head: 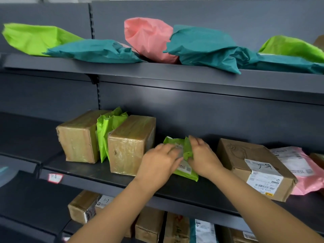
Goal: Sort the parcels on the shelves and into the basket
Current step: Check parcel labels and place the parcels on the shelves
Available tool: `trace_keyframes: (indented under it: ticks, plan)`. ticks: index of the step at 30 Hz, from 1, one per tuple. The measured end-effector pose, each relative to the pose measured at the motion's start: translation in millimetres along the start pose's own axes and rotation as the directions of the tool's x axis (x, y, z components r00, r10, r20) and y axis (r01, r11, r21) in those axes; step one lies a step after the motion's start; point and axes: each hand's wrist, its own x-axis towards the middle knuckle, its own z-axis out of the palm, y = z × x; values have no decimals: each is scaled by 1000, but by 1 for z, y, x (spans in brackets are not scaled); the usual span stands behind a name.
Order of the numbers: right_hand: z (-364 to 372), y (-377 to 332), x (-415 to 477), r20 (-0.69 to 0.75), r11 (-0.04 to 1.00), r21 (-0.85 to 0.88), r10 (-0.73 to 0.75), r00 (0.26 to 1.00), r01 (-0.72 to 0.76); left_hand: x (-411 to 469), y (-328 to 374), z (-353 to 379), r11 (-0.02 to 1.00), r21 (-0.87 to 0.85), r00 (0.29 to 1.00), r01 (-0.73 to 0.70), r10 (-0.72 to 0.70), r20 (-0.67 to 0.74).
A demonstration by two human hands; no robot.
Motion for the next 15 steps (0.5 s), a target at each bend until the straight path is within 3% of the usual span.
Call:
trace_keyframes:
  ticks: [2, 5, 8, 9, 10, 13, 15]
  plan:
    - [-5, -14, 1, -52, 994, 19, -105, 993, 106, -1, -10, -15, 994, 77, 990, 82, -72, -123]
    - [-2, -36, 4, -76, 968, 83, -232, 970, 238, -3, -32, -34, 886, 226, 913, 406, -379, -153]
    - [6, -50, 7, -80, 944, 122, -298, 951, 306, -9, -46, -41, 671, 175, 667, 721, -740, 89]
    - [7, -53, 8, -82, 939, 131, -310, 947, 318, -12, -49, -41, 622, 128, 600, 772, -781, 174]
    - [7, -53, 8, -85, 934, 139, -319, 944, 328, -15, -50, -40, 610, 75, 586, 789, -784, 204]
    - [6, -52, 8, -84, 922, 178, -334, 939, 344, -20, -51, -43, 584, -80, 589, 808, -797, 135]
    - [2, -50, 8, -80, 908, 229, -343, 936, 352, -18, -50, -46, 460, -223, 495, 859, -859, 133]
